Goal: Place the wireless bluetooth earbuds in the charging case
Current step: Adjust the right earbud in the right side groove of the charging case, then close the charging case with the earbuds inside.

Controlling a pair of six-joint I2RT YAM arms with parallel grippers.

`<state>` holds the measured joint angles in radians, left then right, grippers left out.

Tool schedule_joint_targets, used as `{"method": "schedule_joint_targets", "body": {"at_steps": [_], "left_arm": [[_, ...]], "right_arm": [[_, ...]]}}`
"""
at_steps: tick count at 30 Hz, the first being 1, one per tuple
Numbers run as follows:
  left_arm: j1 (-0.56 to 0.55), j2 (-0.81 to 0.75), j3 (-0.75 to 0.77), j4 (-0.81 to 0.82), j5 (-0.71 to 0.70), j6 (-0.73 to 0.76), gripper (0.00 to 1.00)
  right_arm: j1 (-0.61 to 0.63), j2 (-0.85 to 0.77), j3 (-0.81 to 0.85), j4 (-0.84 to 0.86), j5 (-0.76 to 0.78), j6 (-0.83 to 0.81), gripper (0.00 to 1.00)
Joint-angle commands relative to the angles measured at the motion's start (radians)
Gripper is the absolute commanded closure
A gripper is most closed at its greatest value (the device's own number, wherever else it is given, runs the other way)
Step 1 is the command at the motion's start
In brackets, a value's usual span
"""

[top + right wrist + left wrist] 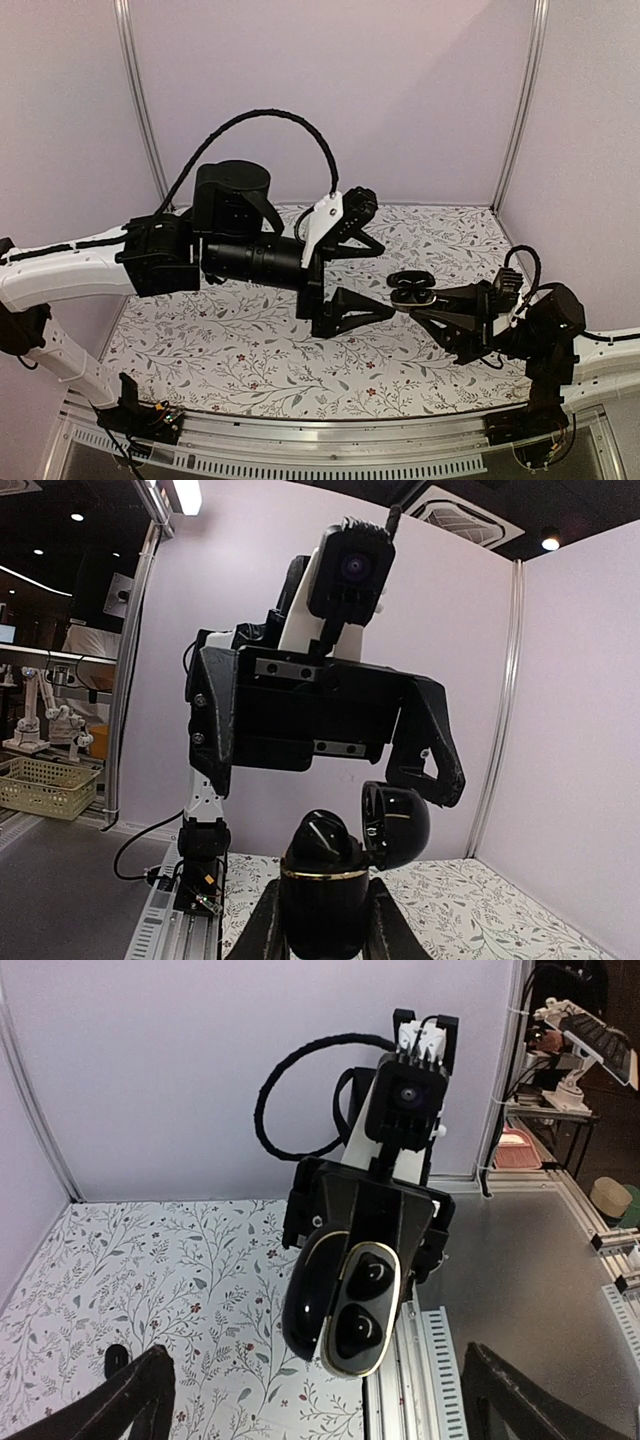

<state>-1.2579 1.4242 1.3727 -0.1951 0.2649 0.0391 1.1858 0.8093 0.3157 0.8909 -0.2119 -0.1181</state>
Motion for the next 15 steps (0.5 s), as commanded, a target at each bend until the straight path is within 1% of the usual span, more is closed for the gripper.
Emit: {"method": "schedule_joint_targets", "body": {"at_steps": [1, 7, 12, 15], "left_arm": [[-0.001, 0.026, -0.003, 0.008, 0.059, 0.081, 0.0], [-0.032, 0.053, 0.023, -0.019, 0.054, 0.12, 0.0], [-0.068, 0.071, 0.061, -0.066, 0.062, 0.15, 0.01], [-0.095, 0.063, 0.06, -0.067, 0.039, 0.176, 0.02]], "right_arm": [[0.006, 0.01, 0.033, -0.006, -0.033, 0.02, 1.0], [0.006, 0.031, 0.046, -0.012, -0.043, 0.033, 1.0], [0.006, 0.024, 0.045, -0.012, -0.018, 0.038, 1.0], [0.006, 0.025, 0.045, -0.012, -0.001, 0.043, 1.0]]}}
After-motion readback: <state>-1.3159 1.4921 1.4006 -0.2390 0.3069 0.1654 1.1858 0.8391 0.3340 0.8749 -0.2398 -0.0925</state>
